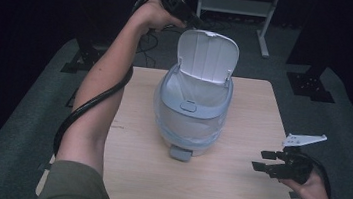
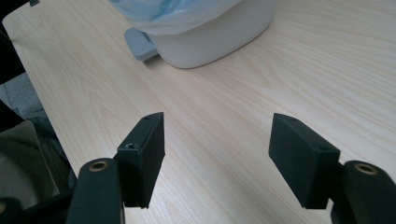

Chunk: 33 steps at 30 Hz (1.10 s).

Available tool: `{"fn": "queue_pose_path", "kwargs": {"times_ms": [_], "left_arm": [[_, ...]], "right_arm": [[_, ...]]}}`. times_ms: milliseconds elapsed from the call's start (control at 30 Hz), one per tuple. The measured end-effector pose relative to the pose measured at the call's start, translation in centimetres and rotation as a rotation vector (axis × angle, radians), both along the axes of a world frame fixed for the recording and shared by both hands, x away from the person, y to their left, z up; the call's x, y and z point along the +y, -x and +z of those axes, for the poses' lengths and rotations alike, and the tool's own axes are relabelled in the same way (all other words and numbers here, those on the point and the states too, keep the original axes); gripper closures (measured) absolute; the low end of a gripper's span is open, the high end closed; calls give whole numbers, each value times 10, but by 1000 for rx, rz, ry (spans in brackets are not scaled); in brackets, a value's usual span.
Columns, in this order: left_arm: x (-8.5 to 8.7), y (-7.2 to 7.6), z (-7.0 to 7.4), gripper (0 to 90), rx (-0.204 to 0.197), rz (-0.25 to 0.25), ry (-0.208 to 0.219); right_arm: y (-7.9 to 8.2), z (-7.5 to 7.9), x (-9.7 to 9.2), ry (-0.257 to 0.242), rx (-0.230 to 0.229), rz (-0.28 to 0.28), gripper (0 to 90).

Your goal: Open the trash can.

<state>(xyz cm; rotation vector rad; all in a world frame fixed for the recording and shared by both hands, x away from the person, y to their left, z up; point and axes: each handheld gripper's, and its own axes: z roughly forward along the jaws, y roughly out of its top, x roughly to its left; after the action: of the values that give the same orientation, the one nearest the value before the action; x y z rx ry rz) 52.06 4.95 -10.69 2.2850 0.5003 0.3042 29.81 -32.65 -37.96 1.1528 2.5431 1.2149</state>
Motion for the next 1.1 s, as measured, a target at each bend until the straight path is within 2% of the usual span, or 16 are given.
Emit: {"fn": "queue_pose_path", "kwargs": {"times_ms": [200, 367, 533, 633, 1100], "left_arm": [[1, -1, -1, 883, 13, -5, 10], [-4, 1, -10, 880, 39, -40, -25], [-3, 6, -17, 880, 57, -68, -17], [-2, 13, -22, 880, 70, -98, -32], [8, 39, -31, 876, 53, -151, -37]], "right_arm": [[1, 1, 1, 4, 1, 1, 347], [1, 3, 1, 2, -2, -4, 346], [2, 3, 2, 6, -1, -1, 346], [1, 3, 4, 10, 3, 2, 347], [-2, 3, 14, 11, -1, 19, 347]]}}
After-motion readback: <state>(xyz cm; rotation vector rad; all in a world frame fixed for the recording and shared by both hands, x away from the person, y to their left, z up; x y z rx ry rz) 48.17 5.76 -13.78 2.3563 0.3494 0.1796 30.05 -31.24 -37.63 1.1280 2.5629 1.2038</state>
